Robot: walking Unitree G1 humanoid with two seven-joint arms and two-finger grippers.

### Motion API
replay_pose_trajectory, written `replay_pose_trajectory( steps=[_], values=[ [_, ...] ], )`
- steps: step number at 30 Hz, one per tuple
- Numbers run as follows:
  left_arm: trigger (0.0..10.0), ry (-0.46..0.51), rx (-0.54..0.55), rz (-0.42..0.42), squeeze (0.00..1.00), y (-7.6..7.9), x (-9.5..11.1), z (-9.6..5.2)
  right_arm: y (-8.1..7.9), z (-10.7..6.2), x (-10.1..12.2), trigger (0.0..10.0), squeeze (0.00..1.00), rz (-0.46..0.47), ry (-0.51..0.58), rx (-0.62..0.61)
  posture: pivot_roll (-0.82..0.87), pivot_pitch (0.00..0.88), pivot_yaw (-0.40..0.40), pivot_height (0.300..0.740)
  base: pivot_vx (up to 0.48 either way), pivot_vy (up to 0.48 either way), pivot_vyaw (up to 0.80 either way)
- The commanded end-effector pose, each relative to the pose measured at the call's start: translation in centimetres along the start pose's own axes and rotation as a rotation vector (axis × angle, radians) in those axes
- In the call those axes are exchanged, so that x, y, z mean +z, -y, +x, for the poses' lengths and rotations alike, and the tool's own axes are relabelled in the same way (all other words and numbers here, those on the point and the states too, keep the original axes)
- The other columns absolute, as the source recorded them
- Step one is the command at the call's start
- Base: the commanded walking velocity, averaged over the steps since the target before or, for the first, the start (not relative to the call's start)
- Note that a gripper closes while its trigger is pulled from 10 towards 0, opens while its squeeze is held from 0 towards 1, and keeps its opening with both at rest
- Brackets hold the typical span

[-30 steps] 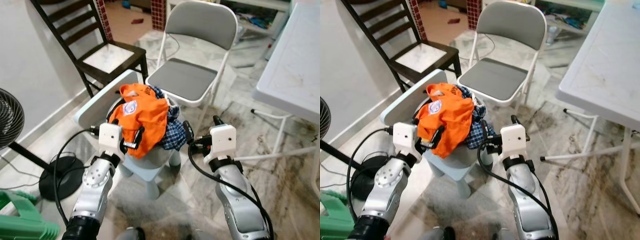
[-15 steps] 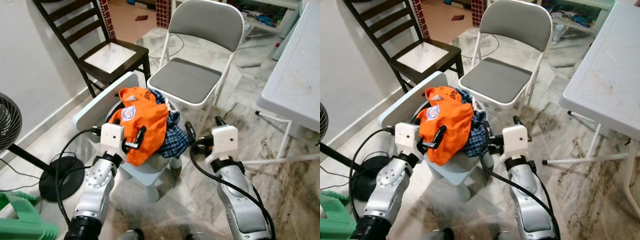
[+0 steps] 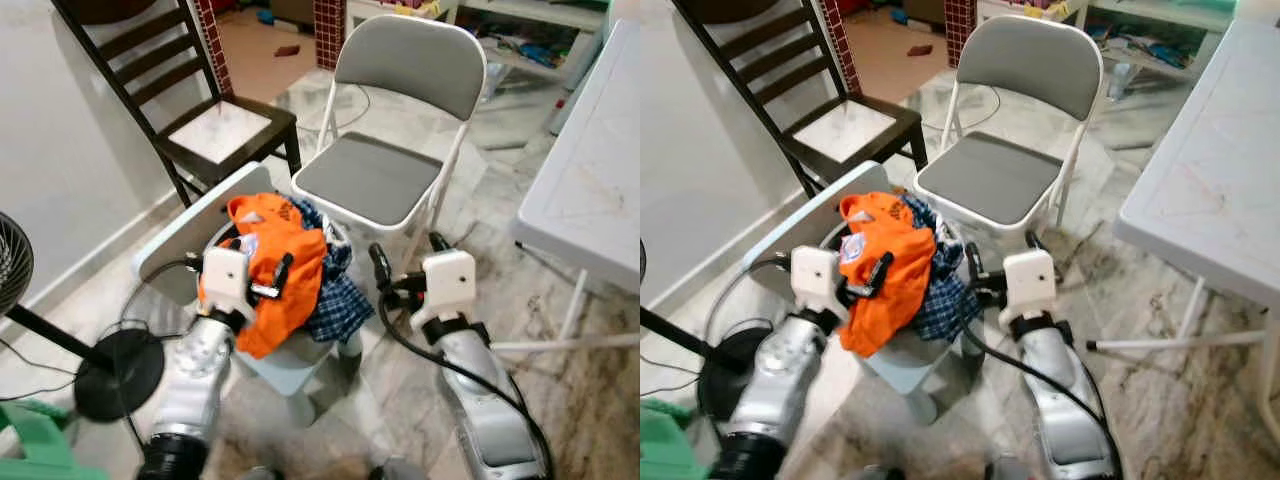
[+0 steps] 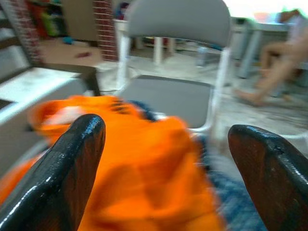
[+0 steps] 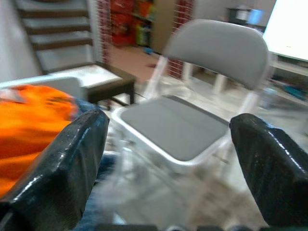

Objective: Hang hanger

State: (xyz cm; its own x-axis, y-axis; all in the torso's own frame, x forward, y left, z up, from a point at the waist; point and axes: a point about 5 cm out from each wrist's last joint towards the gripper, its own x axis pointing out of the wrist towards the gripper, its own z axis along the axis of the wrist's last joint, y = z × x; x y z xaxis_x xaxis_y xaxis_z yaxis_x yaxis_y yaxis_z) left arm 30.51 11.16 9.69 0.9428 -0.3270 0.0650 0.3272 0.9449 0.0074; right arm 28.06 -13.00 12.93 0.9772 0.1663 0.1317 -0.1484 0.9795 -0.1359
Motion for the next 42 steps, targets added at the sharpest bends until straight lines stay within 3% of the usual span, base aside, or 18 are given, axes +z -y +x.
replay_pose_trajectory(
  steps=[1, 14, 23, 24, 31, 38, 42],
  values=[
    [10.0, -0.023, 0.033, 0.040, 0.00, -1.2, -0.4, -0.4, -0.6, 0.0, 0.3, 10.0, 0.00, 0.012, 0.008, 0.015, 0.02, 0.204, 0.035, 0.740, 0.000, 0.000, 0.00],
    [10.0, -0.183, 0.052, 0.111, 0.00, -3.7, -1.7, 1.7, -0.7, -0.6, 0.0, 10.0, 0.00, 0.000, -0.026, 0.040, 0.00, 0.235, 0.012, 0.740, 0.000, 0.000, 0.00],
    [9.6, -0.188, -0.010, 0.142, 0.00, -3.6, -1.3, 3.2, -1.0, -0.9, -0.2, 10.0, 0.00, 0.004, -0.044, 0.047, -0.01, 0.249, 0.014, 0.740, 0.000, 0.000, 0.00],
    [0.0, -0.210, -0.027, 0.157, 0.00, -3.4, -1.6, 3.5, -1.2, -1.0, -0.3, 10.0, 0.00, 0.004, -0.057, 0.058, -0.02, 0.253, 0.017, 0.740, 0.000, 0.000, 0.00],
    [0.0, -0.274, -0.012, 0.155, 0.00, -3.9, -3.0, 2.5, -1.4, -1.4, -0.6, 10.0, 0.00, -0.003, -0.082, 0.065, -0.02, 0.257, 0.023, 0.740, 0.000, 0.000, 0.00],
    [0.0, -0.285, 0.097, 0.128, 0.00, -6.1, -5.1, -1.1, -1.3, -1.3, -0.8, 10.0, 0.00, 0.000, -0.092, 0.057, 0.01, 0.268, 0.025, 0.740, 0.000, 0.000, 0.00],
    [0.0, -0.290, 0.134, 0.123, 0.00, -6.8, -5.7, -2.3, -1.6, -1.1, -0.9, 10.0, 0.00, 0.003, -0.093, 0.071, 0.03, 0.272, 0.021, 0.740, 0.000, 0.000, 0.00]
  ],
)
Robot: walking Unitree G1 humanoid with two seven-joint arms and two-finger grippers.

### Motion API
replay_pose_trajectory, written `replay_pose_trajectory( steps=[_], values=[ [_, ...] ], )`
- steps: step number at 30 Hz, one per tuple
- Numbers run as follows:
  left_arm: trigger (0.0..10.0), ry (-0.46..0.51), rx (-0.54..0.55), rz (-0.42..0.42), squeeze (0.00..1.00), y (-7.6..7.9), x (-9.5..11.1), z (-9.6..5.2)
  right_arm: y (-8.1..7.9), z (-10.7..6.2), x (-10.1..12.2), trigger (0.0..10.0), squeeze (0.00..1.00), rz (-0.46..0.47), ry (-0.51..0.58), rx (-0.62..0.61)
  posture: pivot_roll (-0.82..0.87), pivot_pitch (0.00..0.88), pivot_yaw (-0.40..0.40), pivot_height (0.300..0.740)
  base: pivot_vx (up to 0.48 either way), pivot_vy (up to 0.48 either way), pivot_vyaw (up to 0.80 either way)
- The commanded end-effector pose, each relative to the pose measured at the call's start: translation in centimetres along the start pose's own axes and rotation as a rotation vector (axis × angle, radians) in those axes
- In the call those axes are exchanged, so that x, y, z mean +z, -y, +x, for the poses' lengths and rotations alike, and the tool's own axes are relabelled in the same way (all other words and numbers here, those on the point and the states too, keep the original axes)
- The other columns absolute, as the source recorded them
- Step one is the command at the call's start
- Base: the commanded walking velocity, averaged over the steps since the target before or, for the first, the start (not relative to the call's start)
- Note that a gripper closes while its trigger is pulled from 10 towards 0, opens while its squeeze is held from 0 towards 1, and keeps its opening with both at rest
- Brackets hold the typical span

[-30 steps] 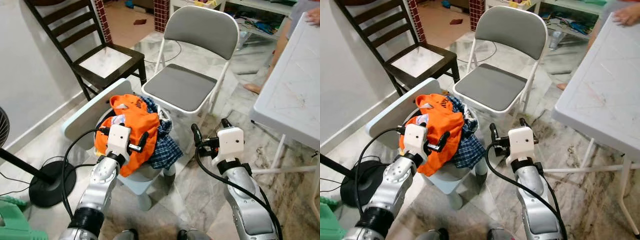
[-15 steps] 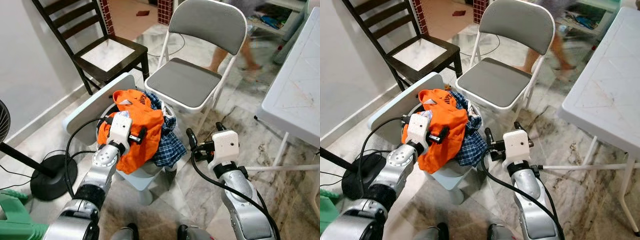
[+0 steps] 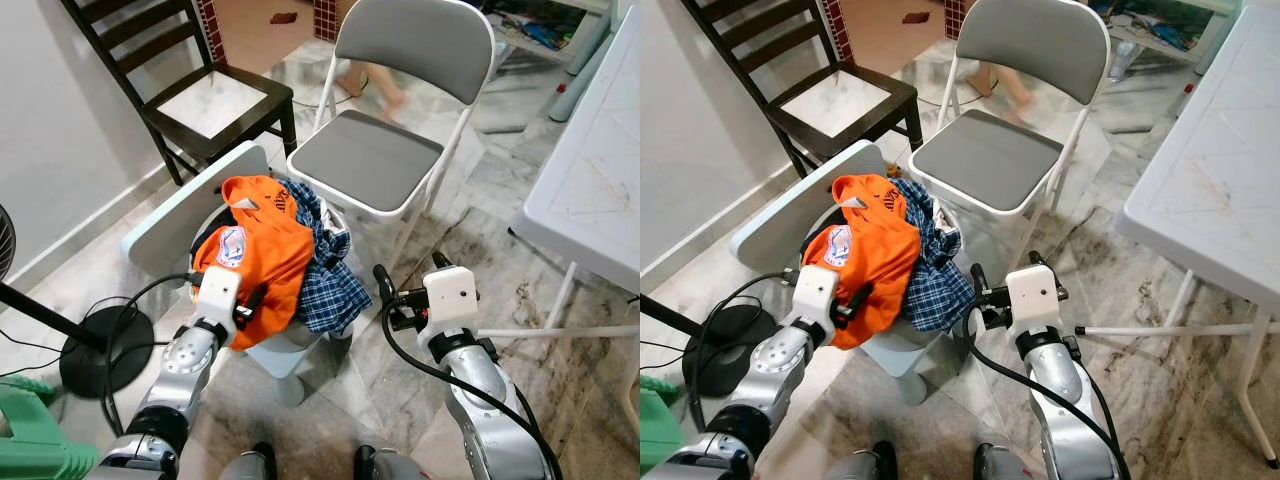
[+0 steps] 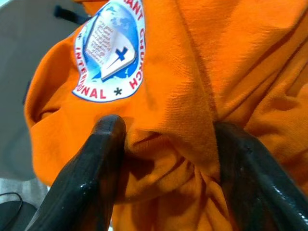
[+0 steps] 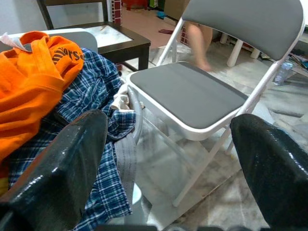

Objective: Hang hanger

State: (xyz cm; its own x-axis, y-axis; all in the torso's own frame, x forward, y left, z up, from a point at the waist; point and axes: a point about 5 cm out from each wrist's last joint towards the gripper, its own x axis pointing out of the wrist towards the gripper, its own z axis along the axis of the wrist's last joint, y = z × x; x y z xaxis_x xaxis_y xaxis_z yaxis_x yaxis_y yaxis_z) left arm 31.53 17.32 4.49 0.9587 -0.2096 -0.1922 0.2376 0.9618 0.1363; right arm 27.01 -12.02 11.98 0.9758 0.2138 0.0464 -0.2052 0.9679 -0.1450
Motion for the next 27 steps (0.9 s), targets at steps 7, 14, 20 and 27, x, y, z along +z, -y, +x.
replay_pose_trajectory(
  steps=[7, 14, 20, 27],
  values=[
    [0.0, -0.006, 0.126, -0.001, 0.00, -1.9, -1.5, -2.0, -0.3, 0.4, -0.1, 10.0, 0.00, 0.001, -0.011, 0.022, 0.05, 0.275, 0.018, 0.740, 0.000, 0.000, 0.00],
    [0.0, -0.032, 0.273, 0.082, 0.00, -3.2, -2.0, -3.0, -0.1, 0.3, -0.2, 10.0, 0.00, -0.003, -0.013, 0.012, 0.04, 0.271, 0.029, 0.740, 0.000, 0.000, 0.00],
    [0.0, -0.020, 0.305, 0.125, 0.00, -3.3, -1.5, -2.9, -0.1, 0.3, -0.4, 10.0, 0.00, -0.004, -0.016, 0.003, 0.03, 0.266, 0.039, 0.740, 0.000, 0.000, 0.00],
    [0.0, -0.009, 0.335, 0.163, 0.00, -3.8, -0.5, -2.3, 0.1, 0.2, -0.4, 10.0, 0.00, -0.009, -0.017, -0.010, 0.02, 0.265, 0.045, 0.740, 0.000, 0.000, 0.00]
  ],
)
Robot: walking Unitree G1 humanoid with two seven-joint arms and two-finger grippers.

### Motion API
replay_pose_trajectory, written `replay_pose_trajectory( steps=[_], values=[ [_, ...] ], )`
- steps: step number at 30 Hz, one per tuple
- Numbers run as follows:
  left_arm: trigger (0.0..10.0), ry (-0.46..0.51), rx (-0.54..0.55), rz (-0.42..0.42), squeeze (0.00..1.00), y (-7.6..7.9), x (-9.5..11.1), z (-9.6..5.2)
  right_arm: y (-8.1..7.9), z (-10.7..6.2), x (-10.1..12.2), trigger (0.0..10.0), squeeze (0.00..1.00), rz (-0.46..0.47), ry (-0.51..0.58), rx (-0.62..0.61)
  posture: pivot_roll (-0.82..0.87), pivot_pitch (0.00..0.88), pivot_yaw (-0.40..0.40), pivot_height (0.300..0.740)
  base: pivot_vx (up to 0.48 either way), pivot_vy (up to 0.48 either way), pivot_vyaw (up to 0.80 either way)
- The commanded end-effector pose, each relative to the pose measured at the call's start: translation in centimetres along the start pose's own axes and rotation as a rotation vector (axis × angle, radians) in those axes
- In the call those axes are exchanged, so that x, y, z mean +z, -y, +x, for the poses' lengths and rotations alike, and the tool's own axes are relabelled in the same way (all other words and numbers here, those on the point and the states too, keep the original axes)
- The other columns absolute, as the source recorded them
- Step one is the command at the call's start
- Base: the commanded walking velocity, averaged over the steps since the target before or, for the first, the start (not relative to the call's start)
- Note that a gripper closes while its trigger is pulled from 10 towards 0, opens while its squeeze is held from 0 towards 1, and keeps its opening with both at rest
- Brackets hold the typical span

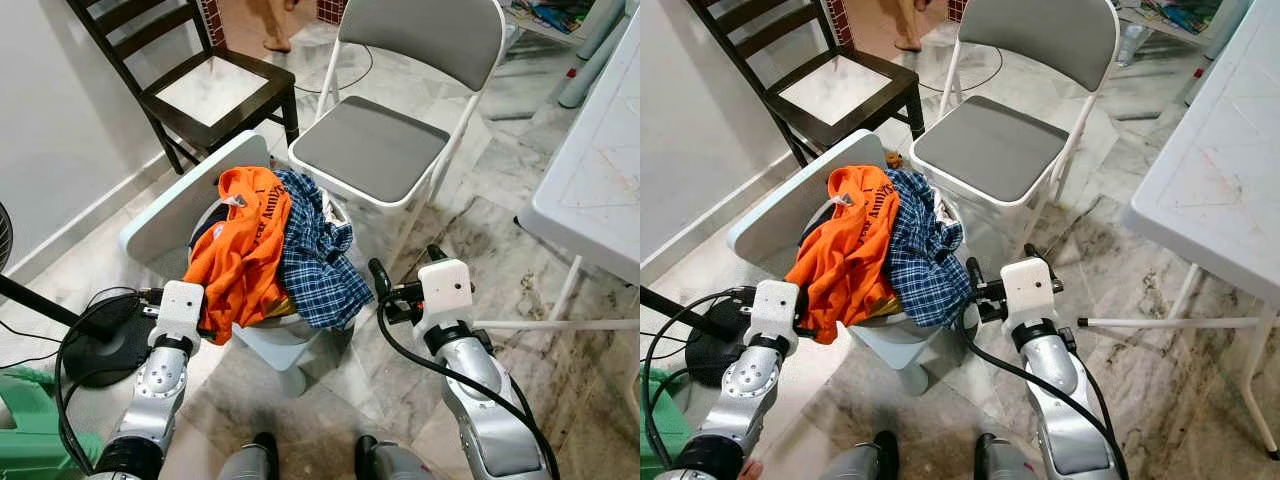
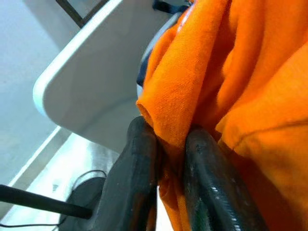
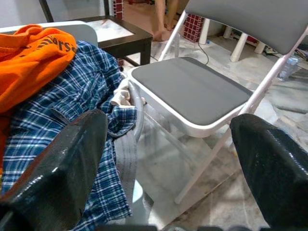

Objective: Hang hanger

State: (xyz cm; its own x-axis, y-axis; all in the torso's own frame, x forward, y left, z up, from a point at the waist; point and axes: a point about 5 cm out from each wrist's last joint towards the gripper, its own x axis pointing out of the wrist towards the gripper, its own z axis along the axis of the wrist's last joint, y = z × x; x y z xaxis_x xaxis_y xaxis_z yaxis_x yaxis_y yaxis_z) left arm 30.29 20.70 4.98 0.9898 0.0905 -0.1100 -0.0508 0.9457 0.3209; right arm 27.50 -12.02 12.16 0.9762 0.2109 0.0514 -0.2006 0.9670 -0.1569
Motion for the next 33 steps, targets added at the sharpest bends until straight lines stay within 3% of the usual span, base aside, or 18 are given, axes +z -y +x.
replay_pose_trajectory(
  steps=[1, 13, 16, 18, 21, 22, 23, 24, 33],
  values=[
    [0.0, -0.011, 0.021, 0.019, 0.00, -0.8, -0.2, 0.0, 0.0, -0.3, -0.6, 10.0, 0.00, 0.003, -0.022, -0.006, 0.02, 0.265, 0.044, 0.740, 0.000, 0.000, 0.00],
    [0.0, 0.091, 0.101, 0.106, 0.00, -2.1, 1.2, -0.2, 0.0, -0.4, -0.8, 10.0, 0.00, -0.005, -0.028, 0.002, 0.04, 0.260, 0.033, 0.740, 0.000, 0.000, 0.00],
    [0.0, 0.050, 0.125, 0.076, 0.00, -2.5, 0.3, -0.9, -0.2, -0.3, -0.8, 10.0, 0.00, -0.007, -0.027, 0.011, 0.04, 0.260, 0.030, 0.740, 0.000, 0.000, 0.00],
    [0.0, -0.047, 0.155, 0.026, 0.00, -2.8, -1.4, -1.6, -0.2, -0.2, -0.8, 10.0, 0.00, -0.008, -0.027, 0.016, 0.04, 0.259, 0.030, 0.740, 0.000, 0.000, 0.00],
    [0.0, -0.054, 0.156, 0.040, 0.00, -2.7, -1.8, -1.9, -0.2, -0.2, -0.8, 10.0, 0.00, -0.008, -0.028, 0.018, 0.05, 0.261, 0.026, 0.740, 0.000, 0.000, 0.00],
    [1.2, -0.055, 0.156, 0.043, 0.00, -2.7, -1.8, -1.9, -0.2, -0.2, -0.8, 10.0, 0.00, -0.008, -0.029, 0.018, 0.05, 0.262, 0.026, 0.740, 0.000, 0.000, 0.00],
    [1.2, -0.055, 0.156, 0.043, 0.00, -2.7, -1.8, -1.9, -0.2, -0.2, -0.8, 10.0, 0.00, -0.008, -0.029, 0.018, 0.05, 0.262, 0.026, 0.740, 0.000, 0.000, 0.00],
    [10.0, -0.057, 0.163, 0.059, 1.00, -2.8, -1.8, -1.9, -0.3, -0.2, -0.9, 10.0, 0.00, -0.009, -0.030, 0.022, 0.05, 0.264, 0.024, 0.740, 0.000, 0.000, 0.00],
    [10.0, -0.034, 0.173, 0.106, 1.00, -3.2, -1.1, -1.7, -0.3, -0.3, -0.9, 10.0, 0.00, -0.012, -0.031, 0.024, 0.04, 0.267, 0.024, 0.740, 0.000, 0.000, 0.00]
  ],
)
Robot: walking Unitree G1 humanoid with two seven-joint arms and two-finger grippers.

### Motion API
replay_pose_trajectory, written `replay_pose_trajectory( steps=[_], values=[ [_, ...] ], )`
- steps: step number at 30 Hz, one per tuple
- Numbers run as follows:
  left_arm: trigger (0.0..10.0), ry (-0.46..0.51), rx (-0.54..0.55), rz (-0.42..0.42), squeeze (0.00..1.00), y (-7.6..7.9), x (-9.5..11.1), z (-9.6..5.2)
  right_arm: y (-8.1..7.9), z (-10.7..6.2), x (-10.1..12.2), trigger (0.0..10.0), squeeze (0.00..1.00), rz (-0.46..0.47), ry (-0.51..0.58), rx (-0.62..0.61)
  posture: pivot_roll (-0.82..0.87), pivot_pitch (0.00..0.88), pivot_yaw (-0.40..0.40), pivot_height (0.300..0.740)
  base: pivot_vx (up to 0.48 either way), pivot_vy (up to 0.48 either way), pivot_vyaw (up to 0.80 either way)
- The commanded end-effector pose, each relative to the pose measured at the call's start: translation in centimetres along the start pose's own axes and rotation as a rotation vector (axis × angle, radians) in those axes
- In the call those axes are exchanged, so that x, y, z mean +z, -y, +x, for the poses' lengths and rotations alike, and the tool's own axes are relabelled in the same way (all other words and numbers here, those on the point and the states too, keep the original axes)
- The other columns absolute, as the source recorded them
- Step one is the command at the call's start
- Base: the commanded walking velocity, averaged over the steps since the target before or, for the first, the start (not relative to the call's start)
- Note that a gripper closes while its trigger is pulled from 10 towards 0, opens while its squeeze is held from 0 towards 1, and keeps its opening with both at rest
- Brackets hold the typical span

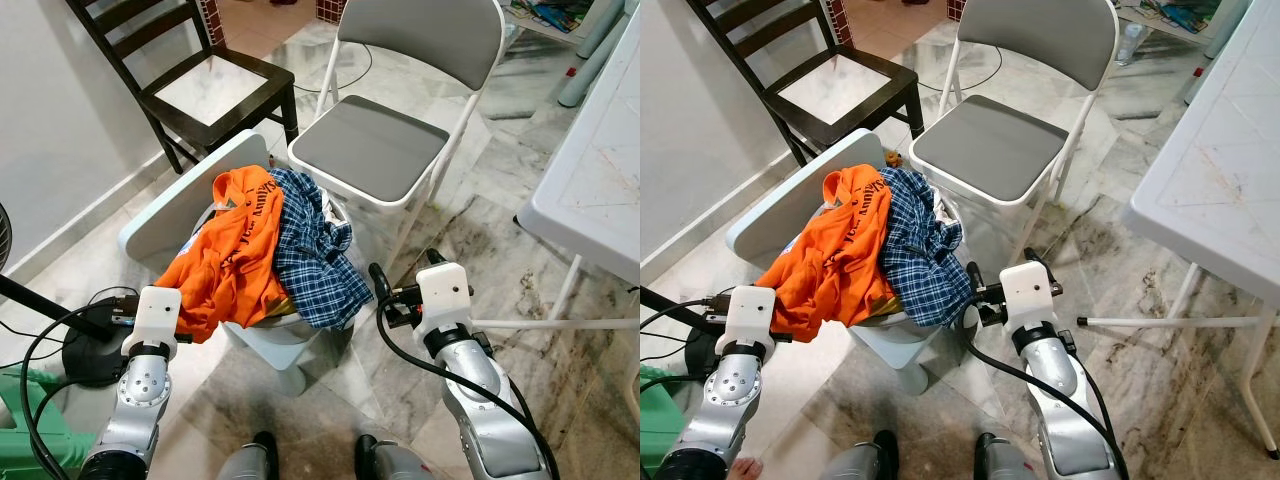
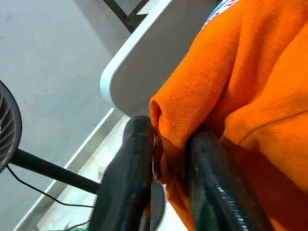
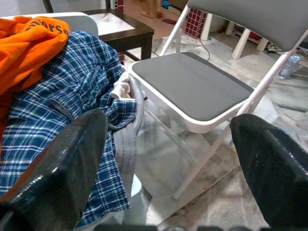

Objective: Hang hanger

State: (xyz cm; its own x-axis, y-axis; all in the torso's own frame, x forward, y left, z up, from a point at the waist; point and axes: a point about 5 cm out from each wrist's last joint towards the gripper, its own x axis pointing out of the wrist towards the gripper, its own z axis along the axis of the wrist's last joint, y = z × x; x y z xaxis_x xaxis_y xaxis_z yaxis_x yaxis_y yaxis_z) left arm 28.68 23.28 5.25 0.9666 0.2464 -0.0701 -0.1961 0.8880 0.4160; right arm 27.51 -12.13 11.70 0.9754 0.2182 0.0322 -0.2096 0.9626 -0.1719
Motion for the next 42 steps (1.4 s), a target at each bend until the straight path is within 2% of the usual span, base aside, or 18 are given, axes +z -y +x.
replay_pose_trajectory(
  steps=[1, 5, 7, 12, 13, 19, 26, 32, 33, 34, 36, 41, 42],
  values=[
    [10.0, 0.001, 0.009, 0.030, 1.00, -0.6, -0.2, -0.2, -0.3, -0.2, -0.4, 10.0, 0.00, 0.003, -0.013, 0.012, 0.04, 0.268, 0.024, 0.740, 0.000, 0.000, 0.00],
    [10.0, 0.073, 0.011, 0.105, 1.00, -1.0, 0.8, 0.0, -0.2, -0.3, -0.4, 10.0, 0.00, 0.002, -0.012, 0.010, 0.04, 0.266, 0.026, 0.740, 0.000, 0.000, 0.00],
    [10.0, 0.119, 0.032, 0.145, 1.00, -1.8, 1.7, 0.3, -0.2, -0.2, -0.4, 10.0, 0.00, 0.002, -0.012, 0.009, 0.05, 0.267, 0.024, 0.740, 0.000, 0.000, 0.00],
    [10.0, 0.219, 0.036, 0.198, 1.00, -2.5, 3.6, 0.4, -0.2, -0.2, -0.4, 10.0, 0.00, 0.002, -0.010, 0.011, 0.05, 0.268, 0.021, 0.740, 0.000, 0.000, 0.00],
    [10.0, 0.258, 0.025, 0.210, 1.00, -2.3, 4.3, 0.4, -0.2, -0.2, -0.4, 10.0, 0.00, 0.001, -0.011, 0.011, 0.05, 0.269, 0.020, 0.740, 0.000, 0.000, 0.00],
    [10.0, 0.350, -0.010, 0.213, 1.00, -1.3, 6.4, 0.4, -0.3, -0.1, -0.3, 10.0, 0.00, 0.002, -0.009, 0.016, 0.05, 0.269, 0.019, 0.740, 0.000, 0.000, 0.00],
    [10.0, 0.428, -0.035, 0.202, 1.00, -0.2, 8.6, 0.5, -0.3, 0.0, -0.4, 10.0, 0.00, 0.000, -0.009, 0.017, 0.05, 0.266, 0.022, 0.740, 0.000, 0.000, 0.00],
    [10.0, 0.400, -0.040, 0.187, 1.00, -0.1, 8.5, 0.7, -0.3, 0.0, -0.3, 10.0, 0.00, -0.002, -0.008, 0.014, 0.04, 0.263, 0.026, 0.740, 0.000, 0.000, 0.00],
    [10.0, 0.362, -0.036, 0.160, 1.00, -0.2, 8.1, 0.9, -0.2, 0.0, -0.3, 10.0, 0.00, -0.002, -0.009, 0.013, 0.04, 0.263, 0.028, 0.740, 0.000, 0.000, 0.00],
    [10.0, 0.249, -0.022, 0.098, 1.00, -0.5, 6.5, 1.0, -0.3, 0.0, -0.4, 10.0, 0.00, -0.003, -0.009, 0.012, 0.04, 0.263, 0.029, 0.740, 0.000, 0.000, 0.00],
    [10.0, 0.166, -0.012, 0.059, 1.00, -0.7, 5.1, 0.9, -0.3, 0.0, -0.3, 10.0, 0.00, -0.003, -0.009, 0.012, 0.04, 0.262, 0.029, 0.740, 0.000, 0.000, 0.00],
    [10.0, -0.030, -0.007, 0.021, 1.00, -1.3, 0.9, -0.3, -0.3, -0.1, -0.5, 10.0, 0.00, -0.006, -0.013, 0.015, 0.05, 0.259, 0.027, 0.740, 0.000, 0.000, 0.00],
    [10.0, -0.030, -0.007, 0.021, 1.00, -1.3, 0.9, -0.3, -0.3, -0.1, -0.5, 10.0, 0.00, -0.006, -0.013, 0.015, 0.05, 0.259, 0.027, 0.740, 0.000, 0.000, 0.00]
  ],
)
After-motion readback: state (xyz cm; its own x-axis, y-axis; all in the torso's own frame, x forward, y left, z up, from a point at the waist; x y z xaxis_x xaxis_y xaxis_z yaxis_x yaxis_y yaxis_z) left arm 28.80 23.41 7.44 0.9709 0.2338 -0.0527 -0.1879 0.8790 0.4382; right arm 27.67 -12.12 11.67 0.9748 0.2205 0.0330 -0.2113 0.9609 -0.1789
